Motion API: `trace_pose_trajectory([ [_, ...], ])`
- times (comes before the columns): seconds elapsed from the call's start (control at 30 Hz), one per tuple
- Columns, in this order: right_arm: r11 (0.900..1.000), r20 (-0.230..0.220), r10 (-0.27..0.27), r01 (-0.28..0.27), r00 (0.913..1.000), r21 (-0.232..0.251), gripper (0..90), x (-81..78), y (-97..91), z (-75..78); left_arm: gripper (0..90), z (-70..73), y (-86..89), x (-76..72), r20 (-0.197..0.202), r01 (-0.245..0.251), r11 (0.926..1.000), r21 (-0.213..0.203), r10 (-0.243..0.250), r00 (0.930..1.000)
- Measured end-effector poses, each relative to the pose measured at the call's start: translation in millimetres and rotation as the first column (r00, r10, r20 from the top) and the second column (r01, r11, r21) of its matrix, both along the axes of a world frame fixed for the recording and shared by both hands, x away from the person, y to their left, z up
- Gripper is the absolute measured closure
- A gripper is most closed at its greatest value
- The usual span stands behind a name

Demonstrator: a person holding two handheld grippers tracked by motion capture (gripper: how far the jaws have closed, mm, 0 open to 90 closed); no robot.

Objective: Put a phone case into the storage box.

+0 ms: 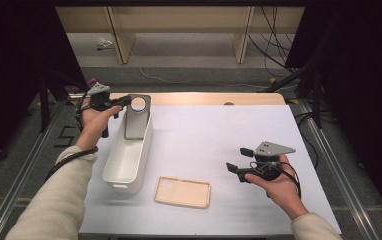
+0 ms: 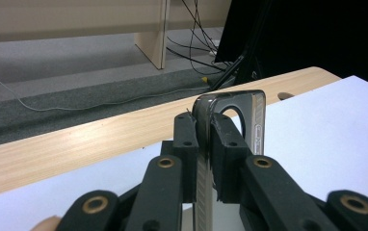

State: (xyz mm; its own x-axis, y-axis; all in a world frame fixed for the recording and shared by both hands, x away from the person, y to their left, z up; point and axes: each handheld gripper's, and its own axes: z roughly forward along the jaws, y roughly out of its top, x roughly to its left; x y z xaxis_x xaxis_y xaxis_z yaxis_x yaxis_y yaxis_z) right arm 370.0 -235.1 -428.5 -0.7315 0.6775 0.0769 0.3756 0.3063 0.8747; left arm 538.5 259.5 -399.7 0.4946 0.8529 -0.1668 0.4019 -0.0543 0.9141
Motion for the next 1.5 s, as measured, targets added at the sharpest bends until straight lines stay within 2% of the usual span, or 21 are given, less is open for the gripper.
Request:
trace_pose_trajectory([
  [0.7, 1.0, -0.001, -0.002, 0.002, 1.0, 0.001, 23.6, 0.1, -0.1, 0.0, 79.8, -7.2, 5.2, 4.0, -0.028, -0.024, 0.9997, 0.01, 0.024, 0.9993],
  [1.13, 1.0, -0.001, 0.002, -0.002, 1.0, 0.001, 23.6, 0.1, 0.4, -0.2, 78.4, -12.8, 9.9, 6.9, -0.046, -0.056, 0.9983, 0.019, 0.057, 0.9973],
  [1.5, 1.0, -0.002, 0.005, -0.005, 1.0, 0.001, 23.6, 0.0, 0.8, -0.1, 78.1, -14.0, 9.7, 9.1, -0.055, -0.061, 0.9972, 0.044, 0.064, 0.9965],
])
